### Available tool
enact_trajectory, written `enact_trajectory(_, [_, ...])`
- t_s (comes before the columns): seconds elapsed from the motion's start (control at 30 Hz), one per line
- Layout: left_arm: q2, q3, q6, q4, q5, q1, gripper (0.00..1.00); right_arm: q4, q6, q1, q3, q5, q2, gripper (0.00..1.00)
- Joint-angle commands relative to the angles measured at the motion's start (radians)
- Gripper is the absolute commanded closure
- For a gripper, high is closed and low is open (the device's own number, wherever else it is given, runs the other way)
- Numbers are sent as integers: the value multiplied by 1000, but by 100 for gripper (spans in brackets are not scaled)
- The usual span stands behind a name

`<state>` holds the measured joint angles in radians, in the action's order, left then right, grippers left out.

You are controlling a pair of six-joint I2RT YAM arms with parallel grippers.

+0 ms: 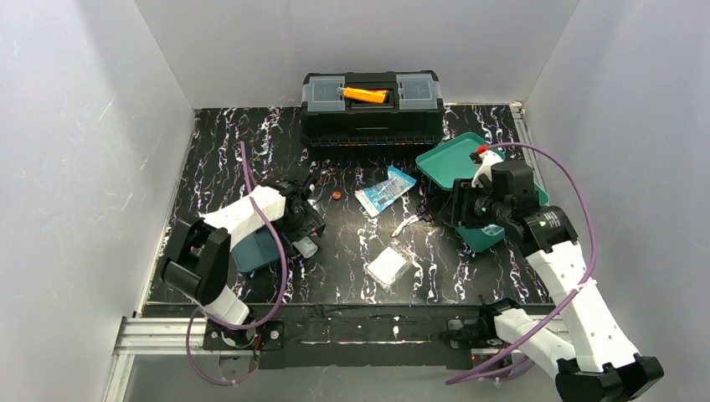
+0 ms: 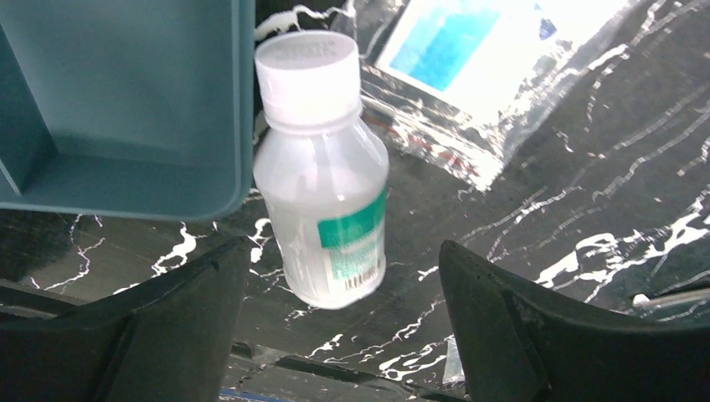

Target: Organize the medicine kit

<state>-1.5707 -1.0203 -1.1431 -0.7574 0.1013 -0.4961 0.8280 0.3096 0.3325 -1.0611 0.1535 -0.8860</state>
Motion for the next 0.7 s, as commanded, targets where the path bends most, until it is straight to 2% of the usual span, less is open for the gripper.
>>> enact_trajectory(0.0, [-33, 4, 53, 4, -19, 21, 22, -50, -4, 10, 5, 20, -10, 45])
enact_trajectory(0.13, [-52, 2, 60, 12, -32, 21, 29, -52, -4, 13, 10, 15, -16, 46])
enact_trajectory(0.3, [-45, 9, 66, 14, -23, 21, 44, -52, -3, 18, 18, 11, -15, 46])
enact_trajectory(0.33, [-43, 11, 67, 14, -22, 21, 49, -52, -2, 18, 20, 11, -14, 46])
enact_trajectory(0.43, [-25, -6, 100, 12, -28, 22, 72, -40, 1, 20, 22, -2, 3, 46])
enact_trajectory(0.5, [13, -47, 156, -14, -29, 22, 82, -27, 4, 22, 25, -11, 20, 46])
enact_trajectory(0.57, [61, -90, 190, -54, -24, 22, 86, -19, 11, 22, 26, -15, 34, 46])
enact_trajectory(0.67, [163, -168, 241, -159, 48, 22, 87, -12, 25, 26, 30, -17, 49, 47])
